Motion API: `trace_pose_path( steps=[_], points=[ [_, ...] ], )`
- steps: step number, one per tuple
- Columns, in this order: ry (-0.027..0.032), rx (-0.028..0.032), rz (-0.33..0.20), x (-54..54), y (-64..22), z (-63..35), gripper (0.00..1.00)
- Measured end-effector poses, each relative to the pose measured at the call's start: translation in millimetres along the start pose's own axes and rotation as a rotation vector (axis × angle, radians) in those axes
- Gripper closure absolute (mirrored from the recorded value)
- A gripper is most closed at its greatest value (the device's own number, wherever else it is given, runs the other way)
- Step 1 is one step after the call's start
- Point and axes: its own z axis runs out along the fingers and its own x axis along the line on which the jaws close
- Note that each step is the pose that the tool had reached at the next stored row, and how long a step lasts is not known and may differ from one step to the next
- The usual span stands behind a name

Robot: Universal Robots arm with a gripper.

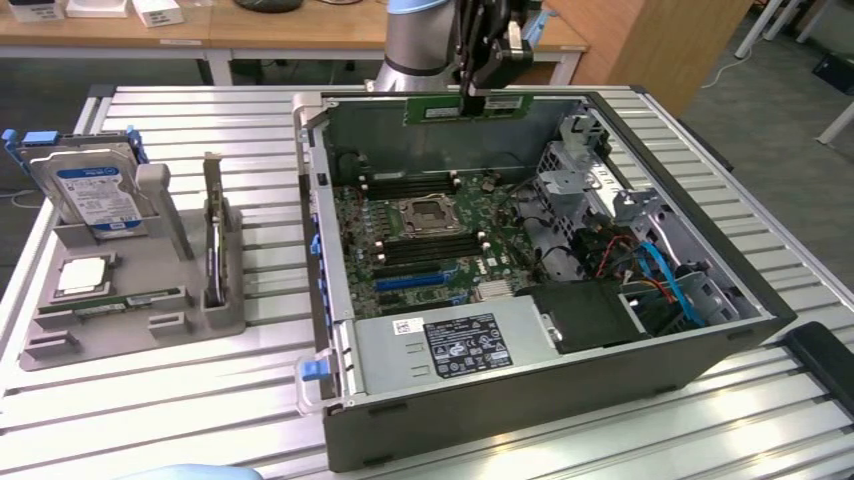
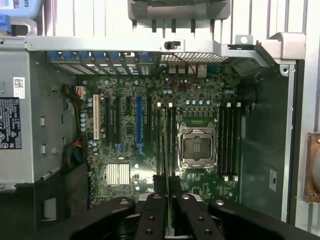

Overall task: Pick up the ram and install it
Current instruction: 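Pick up the ram and move it above insertion slot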

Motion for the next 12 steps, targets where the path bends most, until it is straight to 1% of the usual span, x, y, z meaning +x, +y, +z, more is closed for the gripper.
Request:
trace_pose_path(
  steps=[4, 12],
  points=[
    [-0.0001, 0.0003, 0.011, -4.9, -0.1, 3.6, 0.87],
    [-0.0004, 0.0029, 0.091, -5.9, -0.3, 8.1, 0.87]
  ],
)
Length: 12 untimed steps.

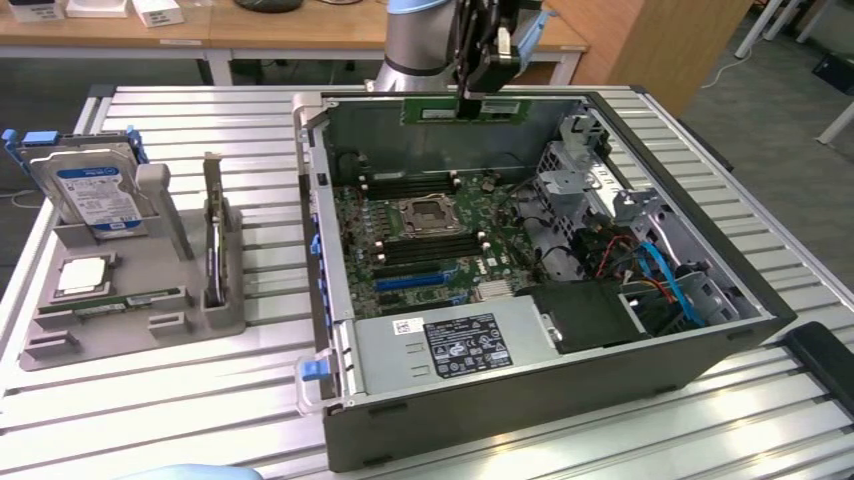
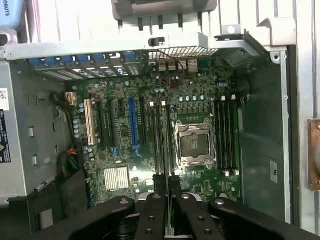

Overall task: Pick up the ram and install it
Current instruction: 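Pick up the ram and move it above insertion slot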

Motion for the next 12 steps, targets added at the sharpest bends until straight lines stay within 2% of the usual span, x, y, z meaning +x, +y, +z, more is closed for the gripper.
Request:
trace_pose_path(
  steps=[5, 12],
  points=[
    [-0.0002, 0.0007, 0.023, -2.2, -0.2, 7.2, 0.87],
    [-0.0001, 0.0009, 0.029, -10.0, 0.4, 19.5, 0.87]
  ],
)
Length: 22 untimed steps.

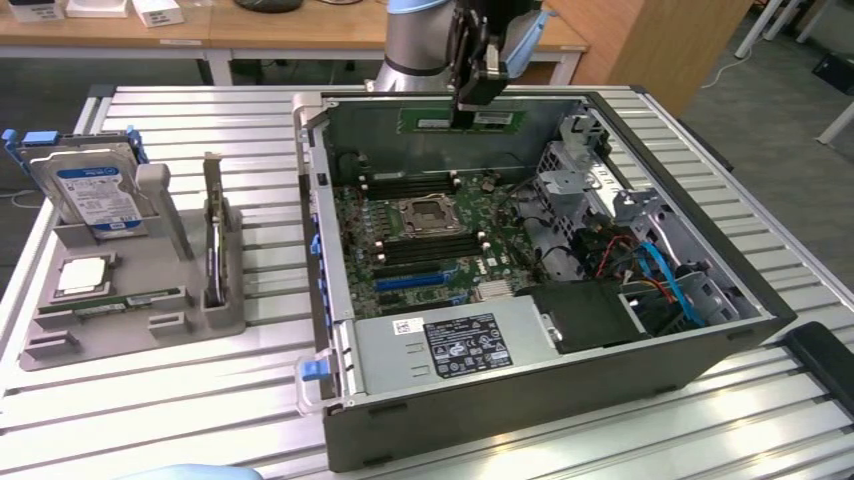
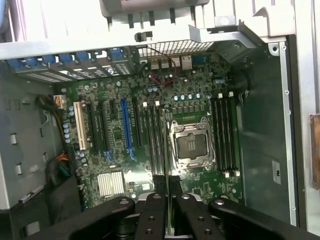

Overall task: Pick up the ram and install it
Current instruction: 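Pick up the ram and move it above insertion slot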

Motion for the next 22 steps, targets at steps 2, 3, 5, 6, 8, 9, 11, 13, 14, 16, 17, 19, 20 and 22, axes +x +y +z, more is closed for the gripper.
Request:
trace_pose_path(
  steps=[2, 3, 5, 6, 8, 9, 11, 13, 14, 16, 17, 19, 20, 22],
  points=[
    [0.0, 0.0, 0.0, -2.5, 0.3, 3.1, 0.87],
    [-0.0001, 0.0001, 0.0, -3.6, 0.5, 4.4, 0.87],
    [0.0001, 0.0015, 0.0, -4.9, 0.7, 6.0, 0.87],
    [0.0002, 0.0033, 0.0, -5.4, 0.7, 6.7, 0.87],
    [0.0008, 0.0074, -0.001, -6.1, 0.8, 8.0, 0.87],
    [0.0012, 0.0099, -0.001, -6.5, 0.9, 8.7, 0.87],
    [0.0022, 0.0142, -0.002, -7.0, 1.0, 10.0, 0.87],
    [0.0035, 0.0178, -0.003, -7.4, 1.0, 11.3, 0.87],
    [0.004, 0.0196, -0.004, -7.5, 1.0, 11.9, 0.87],
    [0.0054, 0.0229, -0.007, -7.8, 1.0, 13.2, 0.87],
    [0.0056, 0.0244, -0.008, -7.9, 1.1, 13.9, 0.87],
    [0.0062, 0.0273, -0.01, -8.0, 1.1, 15.3, 0.87],
    [0.0062, 0.0293, -0.011, -8.1, 1.1, 16.1, 0.87],
    [0.006, 0.0326, -0.014, -8.2, 1.1, 18.0, 0.87]
  ],
)
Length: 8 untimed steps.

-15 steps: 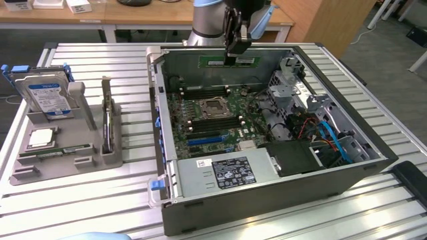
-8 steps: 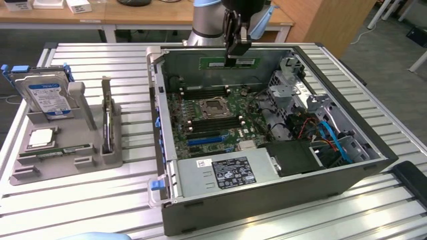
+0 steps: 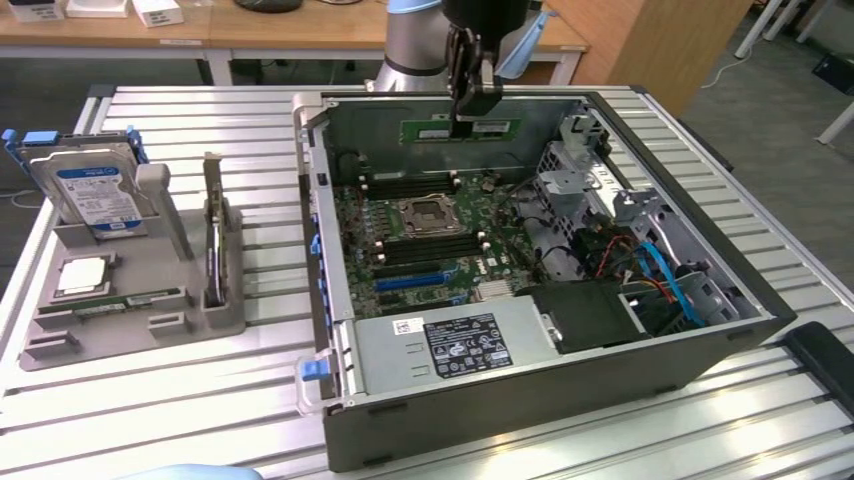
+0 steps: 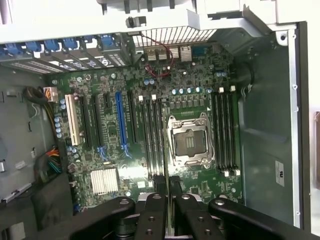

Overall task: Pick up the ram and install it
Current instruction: 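Pick up the ram and move it above insertion slot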

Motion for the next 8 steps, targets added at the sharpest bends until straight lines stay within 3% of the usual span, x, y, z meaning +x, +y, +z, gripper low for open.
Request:
trace_pose_path(
  steps=[8],
  points=[
    [-0.0003, 0.0019, -0.001, 0.2, 0.4, 12.1, 0.87]
  ],
)
